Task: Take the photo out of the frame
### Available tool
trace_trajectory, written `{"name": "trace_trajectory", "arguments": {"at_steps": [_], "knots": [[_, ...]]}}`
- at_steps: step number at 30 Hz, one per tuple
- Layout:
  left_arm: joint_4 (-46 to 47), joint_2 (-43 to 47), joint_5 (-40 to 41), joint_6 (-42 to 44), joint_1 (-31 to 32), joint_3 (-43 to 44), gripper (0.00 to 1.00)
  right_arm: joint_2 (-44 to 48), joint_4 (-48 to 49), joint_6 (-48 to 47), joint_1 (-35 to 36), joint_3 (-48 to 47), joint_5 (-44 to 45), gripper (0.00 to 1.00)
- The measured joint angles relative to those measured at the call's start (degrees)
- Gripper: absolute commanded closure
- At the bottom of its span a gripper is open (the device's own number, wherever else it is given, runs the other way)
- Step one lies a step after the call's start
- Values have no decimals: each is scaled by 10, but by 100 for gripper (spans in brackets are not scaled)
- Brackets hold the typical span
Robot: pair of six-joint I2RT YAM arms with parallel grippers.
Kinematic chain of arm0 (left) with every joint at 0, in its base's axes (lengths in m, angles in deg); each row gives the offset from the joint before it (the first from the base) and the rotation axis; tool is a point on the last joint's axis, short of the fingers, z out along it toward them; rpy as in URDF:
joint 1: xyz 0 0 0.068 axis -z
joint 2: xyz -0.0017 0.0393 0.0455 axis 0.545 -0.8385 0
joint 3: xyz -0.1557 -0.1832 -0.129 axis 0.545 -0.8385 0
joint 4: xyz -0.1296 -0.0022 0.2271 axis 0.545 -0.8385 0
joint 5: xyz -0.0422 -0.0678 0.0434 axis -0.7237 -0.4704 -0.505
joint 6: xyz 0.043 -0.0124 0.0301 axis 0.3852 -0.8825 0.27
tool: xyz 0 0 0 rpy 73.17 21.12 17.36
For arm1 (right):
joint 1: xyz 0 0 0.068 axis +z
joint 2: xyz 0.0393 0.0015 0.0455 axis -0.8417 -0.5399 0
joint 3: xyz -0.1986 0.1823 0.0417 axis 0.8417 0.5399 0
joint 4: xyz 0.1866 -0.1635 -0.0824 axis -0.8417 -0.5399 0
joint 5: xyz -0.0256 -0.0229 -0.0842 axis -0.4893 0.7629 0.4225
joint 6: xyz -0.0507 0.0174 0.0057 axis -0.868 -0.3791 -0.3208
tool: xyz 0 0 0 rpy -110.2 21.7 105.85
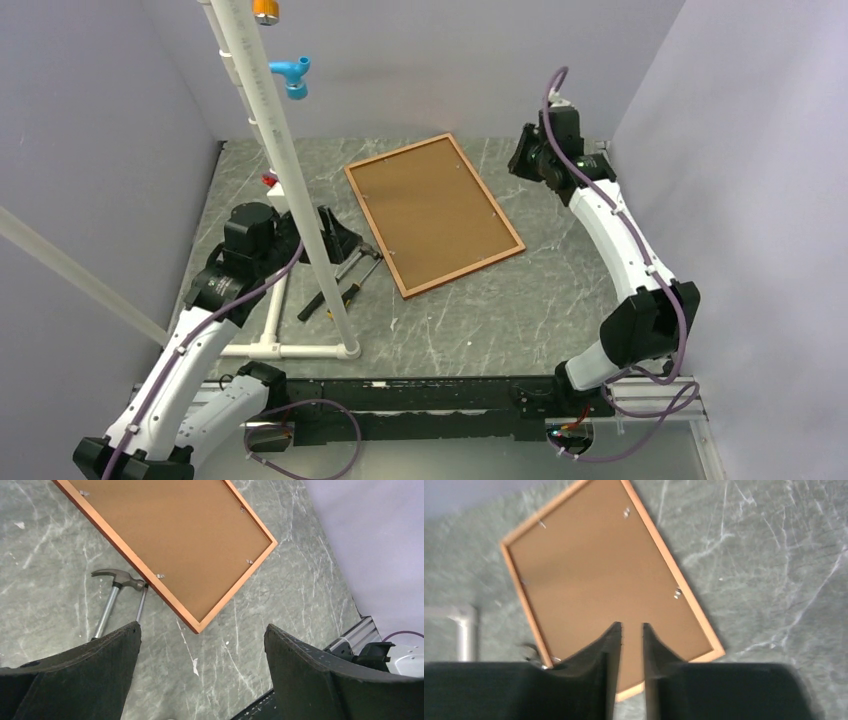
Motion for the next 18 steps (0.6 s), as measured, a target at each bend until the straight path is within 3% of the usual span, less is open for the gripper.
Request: {"name": "trace_trajectory", "arguments": {"at_steps": [2,4,8,18], "knots": [[1,0,-6,-6,0,-9,4,0,9,-17,6,33,-6,35],[2,3,-13,-11,0,-19,4,4,37,-39,12,90,-20,23],[1,19,-18,-18,0,-46,4,-19,61,-68,23,164,-32,18],[-9,116,-28,-52,0,-166,4,-201,103,-156,10,122,12,18]]}}
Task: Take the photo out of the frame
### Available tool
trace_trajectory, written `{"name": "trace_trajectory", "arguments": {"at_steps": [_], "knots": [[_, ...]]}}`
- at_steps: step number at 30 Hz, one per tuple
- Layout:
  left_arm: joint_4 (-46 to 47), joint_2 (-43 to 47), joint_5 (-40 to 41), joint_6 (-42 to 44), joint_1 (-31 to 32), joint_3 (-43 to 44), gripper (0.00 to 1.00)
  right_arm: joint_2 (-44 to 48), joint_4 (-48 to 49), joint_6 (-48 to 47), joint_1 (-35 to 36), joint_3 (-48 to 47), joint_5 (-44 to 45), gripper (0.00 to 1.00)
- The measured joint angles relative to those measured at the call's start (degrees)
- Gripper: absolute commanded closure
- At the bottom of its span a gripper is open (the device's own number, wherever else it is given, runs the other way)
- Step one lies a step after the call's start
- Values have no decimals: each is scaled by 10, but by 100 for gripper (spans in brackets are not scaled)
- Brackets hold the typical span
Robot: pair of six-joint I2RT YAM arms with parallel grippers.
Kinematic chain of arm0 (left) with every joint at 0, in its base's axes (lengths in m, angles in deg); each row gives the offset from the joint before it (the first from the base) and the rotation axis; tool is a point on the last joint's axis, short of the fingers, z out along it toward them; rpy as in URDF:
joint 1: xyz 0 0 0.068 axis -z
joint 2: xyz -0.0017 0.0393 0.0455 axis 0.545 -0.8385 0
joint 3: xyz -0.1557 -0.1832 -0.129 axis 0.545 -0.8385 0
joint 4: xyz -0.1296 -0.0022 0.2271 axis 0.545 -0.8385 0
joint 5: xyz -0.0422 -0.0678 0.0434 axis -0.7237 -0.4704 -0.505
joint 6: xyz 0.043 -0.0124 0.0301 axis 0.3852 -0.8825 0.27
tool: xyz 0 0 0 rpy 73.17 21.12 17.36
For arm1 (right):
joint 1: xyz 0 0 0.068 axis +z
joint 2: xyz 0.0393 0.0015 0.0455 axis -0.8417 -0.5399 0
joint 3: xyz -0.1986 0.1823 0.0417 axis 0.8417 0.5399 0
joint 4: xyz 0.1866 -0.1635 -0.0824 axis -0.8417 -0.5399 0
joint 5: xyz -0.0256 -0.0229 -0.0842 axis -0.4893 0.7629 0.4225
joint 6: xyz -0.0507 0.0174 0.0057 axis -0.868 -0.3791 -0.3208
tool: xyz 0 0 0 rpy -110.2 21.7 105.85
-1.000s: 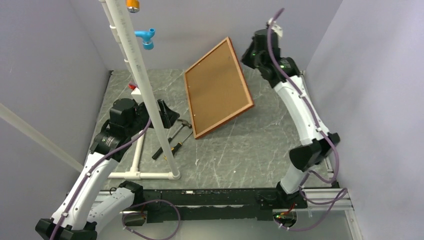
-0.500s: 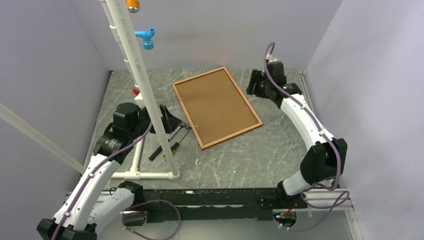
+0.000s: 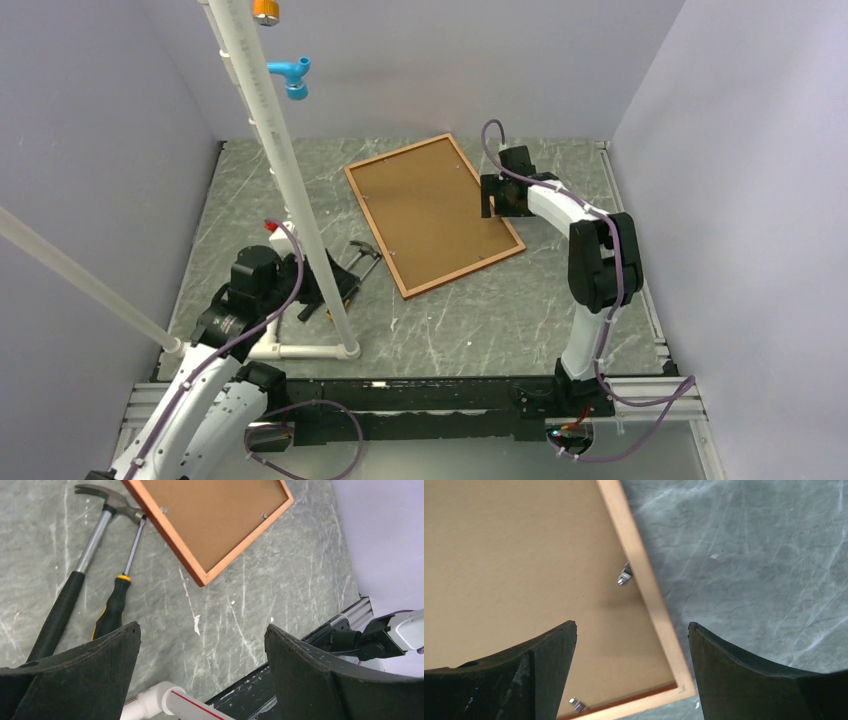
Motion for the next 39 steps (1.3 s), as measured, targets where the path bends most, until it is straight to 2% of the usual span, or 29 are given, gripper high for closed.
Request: {"name": "trace_trajectory", "arguments": {"at_steps": [5,9,13,16,21,27,30,39], "knots": [[-15,46,12,-18,-4,-30,4,-35,-2,-4,-18,-10,10,33],[-26,74,14,-22,-4,-33,4,-34,9,1,-20,16,12,44],[-35,88,15,-28,-4,-33,4,-16,36,13,-20,63,7,46],[-40,89,16,-30,-5,-33,4,-2,59,24,-20,91,11,51],[-47,95,17,-31,-5,-33,3,16,85,45,-20,122,38,73],[-56,100,19,-29,-5,-33,3,64,84,61,-18,178,54,79],[-64,96,21,-26,-6,-27,3,91,73,71,-16,207,64,87],[-81,93,20,-16,-6,-11,3,176,27,144,-16,287,89,95]]}}
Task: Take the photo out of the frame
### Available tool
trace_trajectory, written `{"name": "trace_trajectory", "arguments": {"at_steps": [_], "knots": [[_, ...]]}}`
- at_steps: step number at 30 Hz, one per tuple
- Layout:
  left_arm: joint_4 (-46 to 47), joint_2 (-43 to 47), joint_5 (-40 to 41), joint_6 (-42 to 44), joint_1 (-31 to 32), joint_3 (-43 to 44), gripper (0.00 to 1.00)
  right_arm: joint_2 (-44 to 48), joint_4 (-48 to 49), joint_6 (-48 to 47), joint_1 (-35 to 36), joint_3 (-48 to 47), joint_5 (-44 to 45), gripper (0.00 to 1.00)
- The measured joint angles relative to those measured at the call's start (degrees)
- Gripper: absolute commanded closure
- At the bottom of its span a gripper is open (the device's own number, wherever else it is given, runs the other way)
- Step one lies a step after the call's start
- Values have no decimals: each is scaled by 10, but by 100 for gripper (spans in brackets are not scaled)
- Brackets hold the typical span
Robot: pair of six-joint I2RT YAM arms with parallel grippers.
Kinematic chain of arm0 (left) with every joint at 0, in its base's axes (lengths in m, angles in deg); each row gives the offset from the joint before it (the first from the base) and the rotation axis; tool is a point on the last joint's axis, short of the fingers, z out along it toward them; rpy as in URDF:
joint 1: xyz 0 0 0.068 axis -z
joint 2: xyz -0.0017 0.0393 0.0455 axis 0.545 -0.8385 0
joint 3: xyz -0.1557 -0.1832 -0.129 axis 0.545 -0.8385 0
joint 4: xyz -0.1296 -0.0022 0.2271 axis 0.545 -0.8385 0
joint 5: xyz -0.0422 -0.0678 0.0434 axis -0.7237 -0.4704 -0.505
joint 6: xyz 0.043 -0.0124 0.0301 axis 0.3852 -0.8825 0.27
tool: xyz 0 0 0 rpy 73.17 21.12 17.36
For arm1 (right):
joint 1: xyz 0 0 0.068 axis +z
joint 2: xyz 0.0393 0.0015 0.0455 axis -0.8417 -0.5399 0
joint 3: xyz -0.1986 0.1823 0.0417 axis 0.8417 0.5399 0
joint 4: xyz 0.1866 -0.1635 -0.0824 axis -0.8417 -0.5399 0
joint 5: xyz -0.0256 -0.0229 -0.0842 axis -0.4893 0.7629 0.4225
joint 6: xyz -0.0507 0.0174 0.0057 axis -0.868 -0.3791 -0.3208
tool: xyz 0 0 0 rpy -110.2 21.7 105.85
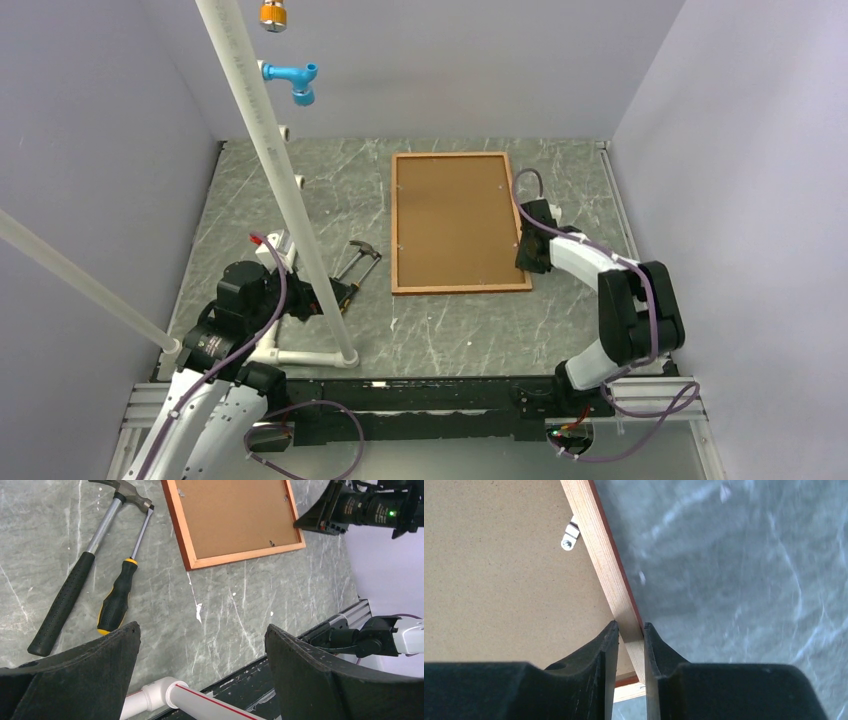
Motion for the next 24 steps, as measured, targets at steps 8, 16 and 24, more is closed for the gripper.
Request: {"name": "trace_trajectory", "arguments": {"at_steps": [8,16,24], "knots": [[-5,7,1,0,0,0,2,79,-36,71,-27,66,-30,98],[-26,22,9,-4,0,0,5,222,-91,111,-30,144,-78,58],[-30,-74,0,0,3,7,4,395,-70,86,0,155,-147,27]]}}
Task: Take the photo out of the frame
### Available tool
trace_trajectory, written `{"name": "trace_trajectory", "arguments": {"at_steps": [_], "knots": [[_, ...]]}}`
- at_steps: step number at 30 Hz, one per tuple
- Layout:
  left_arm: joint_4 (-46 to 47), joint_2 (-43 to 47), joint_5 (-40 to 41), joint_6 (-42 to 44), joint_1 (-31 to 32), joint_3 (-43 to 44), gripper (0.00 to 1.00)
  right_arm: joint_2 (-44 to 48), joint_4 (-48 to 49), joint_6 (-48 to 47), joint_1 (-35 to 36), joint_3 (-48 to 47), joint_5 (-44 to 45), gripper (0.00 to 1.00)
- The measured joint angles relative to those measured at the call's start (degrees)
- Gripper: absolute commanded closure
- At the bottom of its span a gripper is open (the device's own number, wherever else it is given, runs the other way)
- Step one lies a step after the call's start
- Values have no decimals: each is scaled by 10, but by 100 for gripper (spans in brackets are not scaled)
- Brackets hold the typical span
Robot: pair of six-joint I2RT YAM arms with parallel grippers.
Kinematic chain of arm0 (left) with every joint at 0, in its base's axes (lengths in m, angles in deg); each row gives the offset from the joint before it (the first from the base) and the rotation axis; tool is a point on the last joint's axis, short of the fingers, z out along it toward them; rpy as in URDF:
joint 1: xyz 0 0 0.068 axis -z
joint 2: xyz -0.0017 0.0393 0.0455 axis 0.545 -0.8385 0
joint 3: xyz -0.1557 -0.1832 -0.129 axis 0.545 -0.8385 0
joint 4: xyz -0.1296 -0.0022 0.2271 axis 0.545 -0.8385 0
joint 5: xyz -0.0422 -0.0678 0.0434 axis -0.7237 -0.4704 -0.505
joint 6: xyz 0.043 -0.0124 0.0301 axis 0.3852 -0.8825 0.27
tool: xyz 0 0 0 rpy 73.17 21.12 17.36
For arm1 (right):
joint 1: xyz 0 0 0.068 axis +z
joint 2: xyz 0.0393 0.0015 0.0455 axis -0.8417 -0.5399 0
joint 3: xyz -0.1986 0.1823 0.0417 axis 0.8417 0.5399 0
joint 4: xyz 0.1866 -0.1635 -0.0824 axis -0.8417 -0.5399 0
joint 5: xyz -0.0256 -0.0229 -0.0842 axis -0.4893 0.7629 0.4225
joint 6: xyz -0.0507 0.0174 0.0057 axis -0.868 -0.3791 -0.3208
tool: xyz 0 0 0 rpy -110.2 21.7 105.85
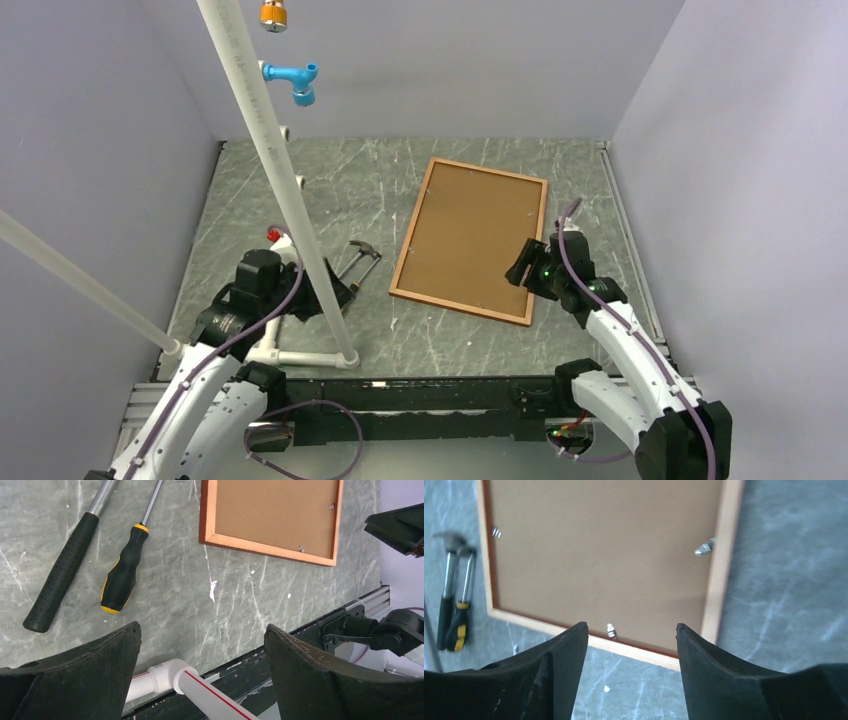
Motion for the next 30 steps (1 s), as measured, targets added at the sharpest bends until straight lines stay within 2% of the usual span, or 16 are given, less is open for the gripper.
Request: {"name": "trace_trajectory", "arguments": {"at_steps": [3,4,5,8,9,11,13,18,23,30], "knots": [[7,-34,0,4,0,0,6,-15,19,-9,28,0,-35,12],[9,-48,1,8,0,0,7,-30,27,-10,46,0,-46,3],[13,-64,4,13,0,0,8,-47,34,-12,66,0,-57,1],[27,-120,16,23,0,0,15,-96,53,-14,131,-5,-83,0],[37,-144,20,28,0,0,19,-110,61,-14,153,-7,-88,0],[54,-188,26,33,1,0,36,-125,69,-12,192,-10,-87,0],[74,-235,36,42,2,0,44,-133,70,-12,220,-19,-85,0],[85,-334,100,60,36,12,44,-126,78,-13,229,-35,-59,0],[96,-404,155,67,91,53,46,-83,97,-14,227,-17,-56,0],[111,-495,244,65,146,97,44,-78,93,-26,224,5,-54,0]]}}
